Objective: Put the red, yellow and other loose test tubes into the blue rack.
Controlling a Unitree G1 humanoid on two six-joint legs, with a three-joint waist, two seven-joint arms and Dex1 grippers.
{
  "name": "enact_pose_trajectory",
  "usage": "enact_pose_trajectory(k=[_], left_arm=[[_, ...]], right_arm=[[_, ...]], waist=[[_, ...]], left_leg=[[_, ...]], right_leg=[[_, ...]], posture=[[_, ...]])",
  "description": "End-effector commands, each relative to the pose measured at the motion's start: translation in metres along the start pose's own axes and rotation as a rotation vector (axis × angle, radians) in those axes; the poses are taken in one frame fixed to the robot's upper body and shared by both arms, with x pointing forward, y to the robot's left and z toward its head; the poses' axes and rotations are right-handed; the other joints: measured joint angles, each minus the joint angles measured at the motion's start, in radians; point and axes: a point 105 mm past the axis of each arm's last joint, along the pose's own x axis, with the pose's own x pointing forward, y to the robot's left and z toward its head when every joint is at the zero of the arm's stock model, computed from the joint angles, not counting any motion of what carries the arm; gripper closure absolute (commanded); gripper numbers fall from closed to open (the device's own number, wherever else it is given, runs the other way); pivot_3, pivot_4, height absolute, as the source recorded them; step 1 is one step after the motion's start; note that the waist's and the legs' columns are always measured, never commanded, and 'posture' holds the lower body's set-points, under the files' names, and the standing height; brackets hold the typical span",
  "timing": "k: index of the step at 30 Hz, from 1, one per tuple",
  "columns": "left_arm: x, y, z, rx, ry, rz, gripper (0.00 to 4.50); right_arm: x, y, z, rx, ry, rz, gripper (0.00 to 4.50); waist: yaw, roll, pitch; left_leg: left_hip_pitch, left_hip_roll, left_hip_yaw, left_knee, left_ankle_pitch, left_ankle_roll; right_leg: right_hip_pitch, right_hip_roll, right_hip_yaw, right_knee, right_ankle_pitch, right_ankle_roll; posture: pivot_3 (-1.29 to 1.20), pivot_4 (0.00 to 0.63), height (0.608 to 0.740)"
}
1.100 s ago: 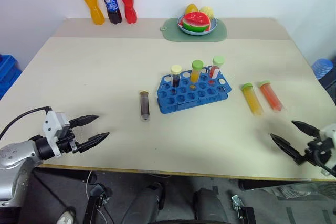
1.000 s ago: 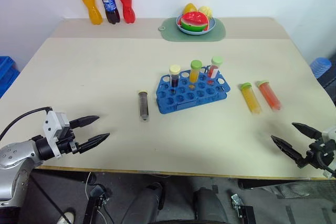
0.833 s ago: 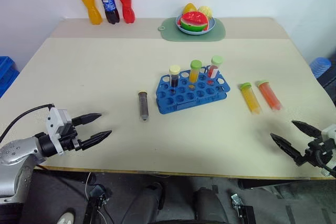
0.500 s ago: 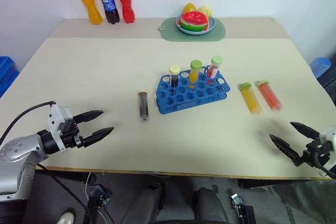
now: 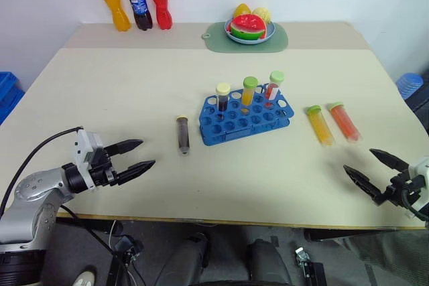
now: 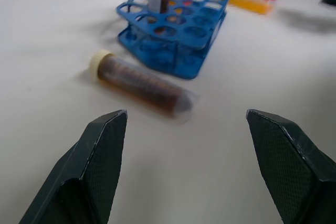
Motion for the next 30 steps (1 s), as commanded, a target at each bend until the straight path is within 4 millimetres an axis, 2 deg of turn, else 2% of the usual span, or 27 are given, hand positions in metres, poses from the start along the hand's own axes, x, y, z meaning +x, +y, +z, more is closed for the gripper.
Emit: enact_pose_trajectory(k=[1,5,7,10,17,25,29,30], left_arm=[[0.016,-0.004,0.021,-0.021,-0.07,-0.026,0.76],[0.042,-0.015,0.023,0.046,-0.076,-0.089,0.76],[0.055,-0.026,0.025,0.069,-0.082,-0.166,0.76],[0.067,-0.03,0.025,0.094,-0.078,-0.221,0.76],[0.075,-0.039,0.018,0.138,-0.037,-0.326,0.76],[0.071,-0.042,0.02,0.129,-0.041,-0.321,0.76],[0.064,-0.045,0.017,0.11,-0.04,-0.283,0.76],[0.062,-0.045,0.018,0.103,-0.046,-0.267,0.73]], right_arm=[[0.012,-0.021,0.021,0.004,-0.054,-0.055,0.27],[0.044,-0.054,0.039,0.021,-0.03,-0.12,0.27],[0.061,-0.074,0.045,0.042,0.049,-0.139,0.27],[0.075,-0.087,0.055,0.08,0.136,-0.12,0.27],[0.108,-0.088,0.066,0.14,0.305,-0.021,0.27],[0.134,-0.084,0.052,0.209,0.51,-0.01,0.27],[0.148,-0.075,0.054,0.256,0.554,0.006,0.27],[0.15,-0.074,0.053,0.243,0.572,0.003,0.52]], waist=[[-0.001,0.0,0.0],[-0.006,0.001,0.001],[-0.007,0.001,0.001],[-0.005,0.001,0.001],[-0.019,0.001,0.002],[-0.033,0.0,0.002],[-0.04,0.001,0.002],[-0.04,0.001,0.002]], left_leg=[[0.0,0.0,0.0,0.0,0.0,0.0],[0.0,0.0,0.007,0.001,0.0,0.0],[0.0,0.002,0.011,0.001,-0.001,0.002],[-0.001,0.002,0.014,0.0,-0.002,0.004],[-0.003,0.003,0.019,-0.001,-0.002,0.004],[-0.003,0.003,0.02,-0.001,-0.002,0.003],[-0.003,0.003,0.022,-0.002,0.0,0.0],[-0.003,0.003,0.022,-0.002,0.0,0.0]], right_leg=[[0.0,0.0,0.0,0.0,0.0,0.0],[0.002,0.0,0.005,0.0,0.001,0.0],[0.002,0.0,0.007,0.0,0.002,0.001],[-0.001,0.0,0.01,0.0,0.002,0.003],[-0.005,0.0,0.012,0.0,0.003,0.004],[-0.007,0.0,0.014,0.002,0.004,0.006],[-0.009,0.0,0.017,0.003,0.004,0.006],[-0.009,0.0,0.017,0.003,0.004,0.006]], posture=[[0.0,0.15,0.74],[0.0,0.15,0.74],[0.0,0.15,0.74],[0.0,0.15,0.74],[0.0,0.15,0.74],[0.0,0.15,0.74],[0.0,0.15,0.74],[0.0,0.15,0.74]])
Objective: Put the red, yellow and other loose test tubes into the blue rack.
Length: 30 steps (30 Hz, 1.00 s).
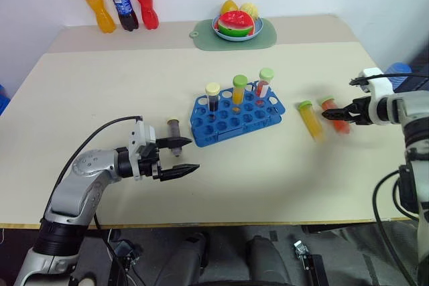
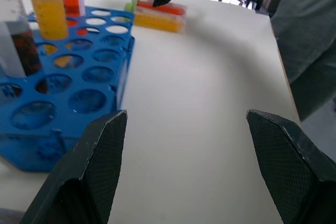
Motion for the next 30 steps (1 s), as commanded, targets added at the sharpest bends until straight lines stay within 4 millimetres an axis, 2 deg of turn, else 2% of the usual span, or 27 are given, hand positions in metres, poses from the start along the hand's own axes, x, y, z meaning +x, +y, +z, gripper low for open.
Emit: enact_pose_trajectory(k=[1,3,7,8,13,15,17,20,22,23,25,28,30], left_arm=[[-0.007,-0.002,0.014,0.021,-0.038,0.052,0.72],[-0.009,-0.004,0.016,0.011,-0.047,0.075,0.72],[-0.015,-0.008,0.016,-0.009,-0.05,0.122,0.72],[-0.016,-0.009,0.016,-0.012,-0.051,0.127,0.72],[-0.015,-0.011,0.015,-0.02,-0.057,0.144,0.72],[-0.016,-0.009,0.015,-0.019,-0.065,0.163,0.72],[-0.016,-0.008,0.014,-0.024,-0.071,0.172,0.72],[-0.013,-0.007,0.01,-0.035,-0.079,0.184,0.72],[-0.012,-0.006,0.009,-0.034,-0.08,0.186,0.72],[-0.011,-0.005,0.009,-0.034,-0.084,0.186,0.72],[-0.007,-0.003,0.01,-0.038,-0.098,0.176,0.72],[-0.006,0.001,0.012,-0.039,-0.104,0.169,0.72],[-0.005,0.003,0.013,-0.038,-0.105,0.156,0.72]], right_arm=[[-0.001,-0.001,0.01,-0.051,0.021,-0.04,0.8],[0.003,-0.002,0.005,-0.083,0.059,-0.057,1.56],[0.007,0.0,0.002,-0.13,0.106,-0.066,3.61],[0.006,-0.003,0.001,-0.156,0.114,-0.084,3.76],[-0.008,-0.024,0.006,-0.357,0.119,-0.188,3.76],[-0.022,-0.033,0.024,-0.512,0.032,-0.232,3.76],[-0.029,-0.027,0.039,-0.536,-0.092,-0.19,3.76],[-0.036,-0.008,0.051,-0.56,-0.31,-0.082,3.76],[-0.038,0.006,0.048,-0.585,-0.405,-0.042,3.76],[-0.037,0.02,0.045,-0.599,-0.484,-0.004,3.76],[-0.038,0.049,0.048,-0.509,-0.713,0.036,3.76],[-0.04,0.073,0.047,-0.406,-0.862,0.072,3.76],[-0.036,0.098,0.05,-0.298,-0.999,0.124,3.76]], waist=[[0.0,0.0,0.0],[0.005,0.0,0.0],[0.008,0.0,0.0],[0.008,0.0,0.0],[0.012,0.0,0.0],[0.015,0.001,0.0],[0.012,0.001,0.001],[0.004,0.001,0.0],[0.002,0.001,0.0],[0.007,0.001,0.0],[0.007,0.0,0.0],[0.007,0.003,0.001],[0.009,0.003,0.001]], left_leg=[[0.0,0.0,0.0,0.0,0.0,0.0],[0.0,0.0,0.0,0.0,0.0,0.0],[0.0,0.0,0.0,0.001,0.0,0.0],[0.0,0.0,0.0,0.001,0.0,0.0],[0.001,0.0,0.0,0.001,0.0,0.0],[0.001,0.0,0.0,0.001,0.0,0.0],[0.001,-0.001,0.0,0.001,0.0,0.0],[0.001,0.0,0.002,0.0,0.0,0.0],[0.001,0.001,0.003,0.001,0.0,0.0],[0.001,0.002,0.003,0.001,0.0,0.0],[0.001,0.002,0.003,0.001,0.0,0.0],[0.001,0.002,0.004,0.002,0.0,0.0],[0.001,0.002,0.003,0.002,0.0,0.0]], right_leg=[[0.0,0.0,0.0,0.0,0.0,0.0],[0.0,0.0,0.0,0.0,0.0,0.0],[0.0,0.0,0.0,0.001,0.0,0.0],[0.0,0.0,0.0,0.001,0.0,0.0],[0.0,0.0,0.0,0.001,0.0,0.0],[-0.001,0.0,0.0,0.001,0.0,0.001],[-0.001,0.0,0.0,0.001,0.0,0.001],[-0.001,0.0,0.002,0.001,0.0,0.001],[0.0,0.001,0.002,0.001,0.0,0.001],[0.0,0.001,0.003,0.002,0.0,0.001],[-0.001,0.002,0.003,0.002,0.0,0.001],[-0.001,0.002,0.004,0.004,0.001,0.001],[-0.001,0.002,0.005,0.004,0.002,0.002]], posture=[[0.0,0.15,0.74],[0.0,0.15,0.74],[0.0,0.15,0.74],[0.0,0.15,0.74],[0.0,0.15,0.74],[0.0,0.15,0.74],[0.0,0.15,0.74],[0.0,0.15,0.74],[0.0,0.15,0.74],[0.0,0.15,0.74],[0.0,0.15,0.74],[0.0,0.15,0.74],[0.0,0.15,0.74]])
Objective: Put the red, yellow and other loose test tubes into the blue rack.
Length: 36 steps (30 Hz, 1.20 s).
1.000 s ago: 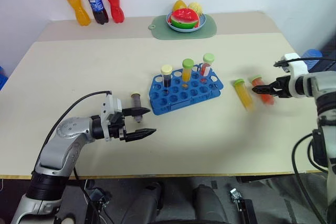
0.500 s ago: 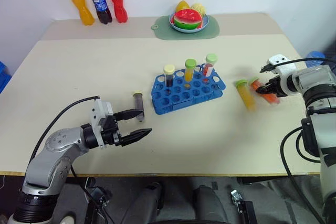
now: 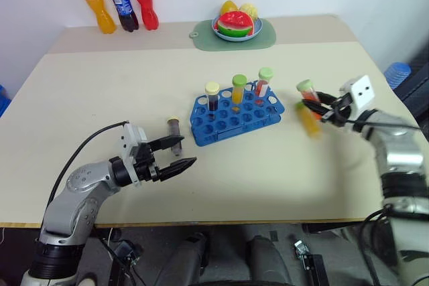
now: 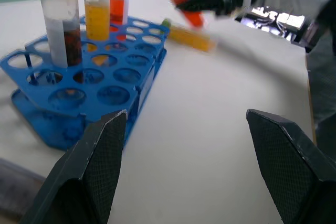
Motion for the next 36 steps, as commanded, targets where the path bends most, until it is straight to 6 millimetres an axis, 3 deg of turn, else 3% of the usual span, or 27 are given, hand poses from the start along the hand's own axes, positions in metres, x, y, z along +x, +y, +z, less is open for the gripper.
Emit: enact_pose_trajectory(k=[1,8,20,28,36], left_arm=[[0.001,0.003,0.006,0.022,-0.011,-0.019,0.72],[0.0,0.007,0.011,0.025,-0.027,-0.004,0.72],[-0.002,0.001,0.009,0.011,-0.026,0.002,0.72],[-0.005,0.0,0.009,0.01,-0.026,0.022,0.72],[-0.006,-0.002,0.007,0.008,-0.023,0.026,0.72]], right_arm=[[0.004,0.009,0.053,0.067,-0.315,-0.084,3.76],[0.019,0.041,0.058,0.244,-0.456,-0.126,3.76],[0.042,0.07,0.043,0.317,-0.431,-0.089,3.76],[0.057,0.068,0.022,0.322,-0.394,-0.122,3.76],[0.057,0.056,0.01,0.276,-0.372,-0.181,3.76]], waist=[[0.001,0.0,0.0],[0.004,-0.001,0.0],[-0.002,0.0,-0.001],[-0.002,0.0,-0.001],[-0.001,-0.001,-0.001]], left_leg=[[0.0,0.0,0.0,0.001,0.0,0.0],[0.001,0.0,-0.003,0.001,0.0,-0.001],[0.002,0.003,-0.004,-0.001,0.001,-0.002],[0.004,0.003,-0.004,-0.001,0.001,-0.002],[0.007,0.004,-0.004,-0.001,0.002,-0.003]], right_leg=[[0.0,0.001,0.0,0.0,0.0,0.0],[0.0,0.005,0.0,-0.001,0.001,0.0],[0.0,0.008,0.0,0.0,0.002,-0.002],[-0.001,0.009,0.001,0.0,0.002,-0.003],[0.001,0.011,0.001,0.0,0.003,-0.004]], posture=[[0.0,0.15,0.74],[0.0,0.15,0.74],[0.0,0.15,0.74],[0.0,0.15,0.74],[0.0,0.15,0.74]])
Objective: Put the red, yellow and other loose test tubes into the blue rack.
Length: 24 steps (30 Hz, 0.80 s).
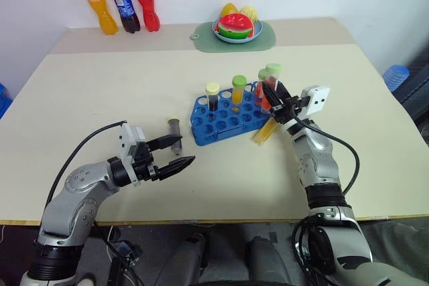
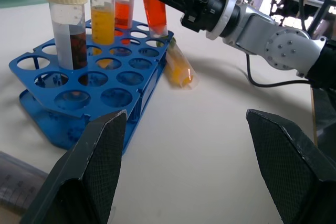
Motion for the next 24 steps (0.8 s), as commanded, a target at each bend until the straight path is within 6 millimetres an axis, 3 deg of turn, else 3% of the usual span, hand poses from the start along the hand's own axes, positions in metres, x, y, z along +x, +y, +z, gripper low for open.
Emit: enact_pose_trajectory(k=[1,10,19,24], left_arm=[[-0.002,-0.003,0.01,0.029,-0.031,-0.006,0.72],[-0.001,-0.001,0.009,0.031,-0.032,-0.015,0.72],[0.001,-0.002,0.008,0.024,-0.035,-0.023,0.72],[0.001,-0.003,0.008,0.022,-0.037,-0.023,0.72]], right_arm=[[-0.004,-0.01,-0.005,-0.034,0.017,-0.034,3.76],[-0.007,-0.007,-0.013,-0.062,0.023,-0.039,3.76],[0.001,0.016,-0.02,0.034,-0.021,-0.031,3.76],[0.003,0.022,-0.022,0.057,-0.034,-0.026,1.27]], waist=[[0.001,0.0,0.0],[0.001,0.0,-0.001],[-0.006,0.0,-0.001],[-0.024,0.0,0.0]], left_leg=[[0.0,0.0,0.0,0.0,0.0,0.0],[0.001,0.004,0.0,-0.001,0.0,0.0],[0.002,0.005,0.0,-0.002,0.001,-0.003],[0.003,0.007,0.001,-0.005,0.002,-0.005]], right_leg=[[0.0,0.0,0.0,0.0,0.0,0.0],[0.0,0.003,0.0,0.0,0.002,-0.003],[0.0,0.004,0.0,0.0,0.002,-0.003],[0.0,0.005,0.0,0.0,0.002,-0.004]], posture=[[0.0,0.15,0.74],[0.0,0.15,0.74],[0.0,0.15,0.74],[0.0,0.15,0.74]])
